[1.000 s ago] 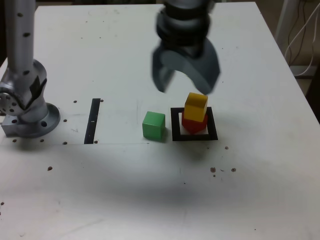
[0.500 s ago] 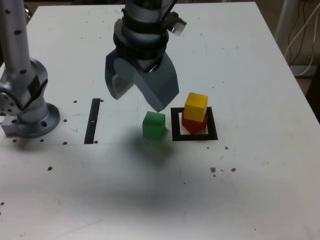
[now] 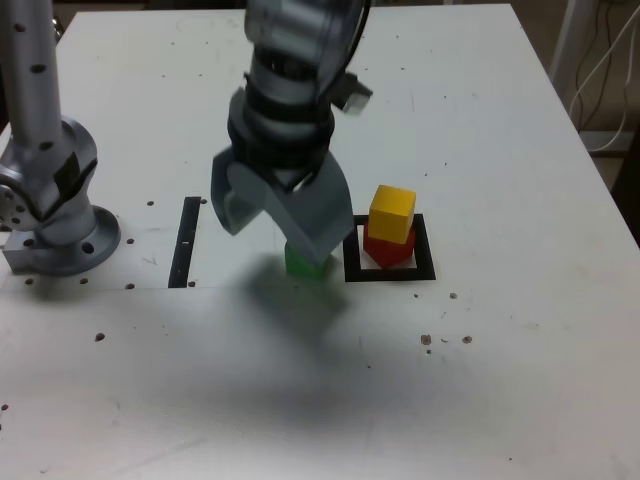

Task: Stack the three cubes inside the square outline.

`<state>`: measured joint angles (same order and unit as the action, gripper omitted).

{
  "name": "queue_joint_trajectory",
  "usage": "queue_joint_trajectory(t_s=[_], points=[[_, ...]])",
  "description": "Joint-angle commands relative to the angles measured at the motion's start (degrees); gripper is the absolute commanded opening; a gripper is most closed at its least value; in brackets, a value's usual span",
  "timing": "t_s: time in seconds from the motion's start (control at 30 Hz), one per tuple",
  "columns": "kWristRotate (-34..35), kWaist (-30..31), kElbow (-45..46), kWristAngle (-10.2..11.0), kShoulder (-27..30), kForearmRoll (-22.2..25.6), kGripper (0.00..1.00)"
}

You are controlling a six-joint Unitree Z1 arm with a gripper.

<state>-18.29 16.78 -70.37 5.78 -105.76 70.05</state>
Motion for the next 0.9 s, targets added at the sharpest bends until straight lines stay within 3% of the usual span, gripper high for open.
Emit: queue_joint_trajectory(t_s=[0.0, 0.17, 0.67, 0.87], points=[[0.1, 0.1, 0.7, 0.2, -1.0, -1.6, 1.0], [-0.2, -0.3, 2.1, 0.5, -3.1, -4.2, 0.98], [-0.7, -1.8, 3.4, 1.5, -6.0, -5.0, 0.87], [-0.9, -2.8, 4.8, 1.8, -5.6, -8.6, 0.83]])
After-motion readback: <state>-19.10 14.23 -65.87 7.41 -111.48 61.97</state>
